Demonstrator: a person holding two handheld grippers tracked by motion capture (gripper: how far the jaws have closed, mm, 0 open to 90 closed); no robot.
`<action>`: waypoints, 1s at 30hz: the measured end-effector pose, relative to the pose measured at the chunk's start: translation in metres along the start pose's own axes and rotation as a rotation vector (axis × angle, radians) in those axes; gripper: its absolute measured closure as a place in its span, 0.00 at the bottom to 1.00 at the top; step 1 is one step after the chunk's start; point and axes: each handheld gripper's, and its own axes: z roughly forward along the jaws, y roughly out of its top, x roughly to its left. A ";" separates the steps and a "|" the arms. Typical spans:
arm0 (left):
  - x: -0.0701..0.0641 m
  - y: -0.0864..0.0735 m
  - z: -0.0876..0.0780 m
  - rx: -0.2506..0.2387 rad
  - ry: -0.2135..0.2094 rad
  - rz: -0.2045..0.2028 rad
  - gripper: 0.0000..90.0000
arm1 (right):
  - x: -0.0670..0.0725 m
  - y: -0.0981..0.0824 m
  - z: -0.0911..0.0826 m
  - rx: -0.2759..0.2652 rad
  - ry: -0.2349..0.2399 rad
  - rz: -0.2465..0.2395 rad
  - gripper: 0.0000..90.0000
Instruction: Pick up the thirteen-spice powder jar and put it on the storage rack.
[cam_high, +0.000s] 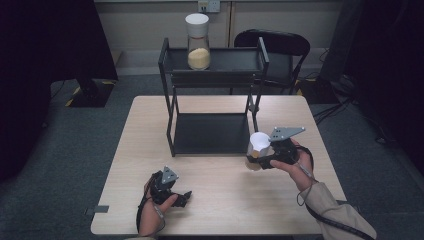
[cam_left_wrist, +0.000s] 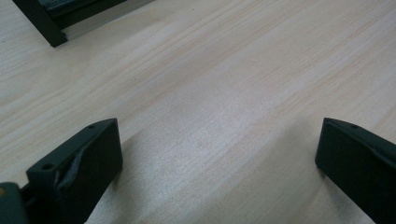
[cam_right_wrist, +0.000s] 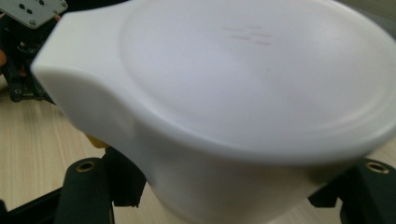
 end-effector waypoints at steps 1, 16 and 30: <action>0.000 0.000 0.000 0.000 0.000 0.000 0.00 | 0.000 0.003 0.001 0.000 0.001 0.000 0.34; 0.000 0.000 0.000 0.001 0.000 0.000 0.00 | 0.000 0.050 0.005 0.002 0.005 -0.007 0.34; 0.000 0.000 0.000 0.000 -0.001 -0.001 0.00 | -0.006 0.082 0.010 -0.002 0.003 -0.007 0.34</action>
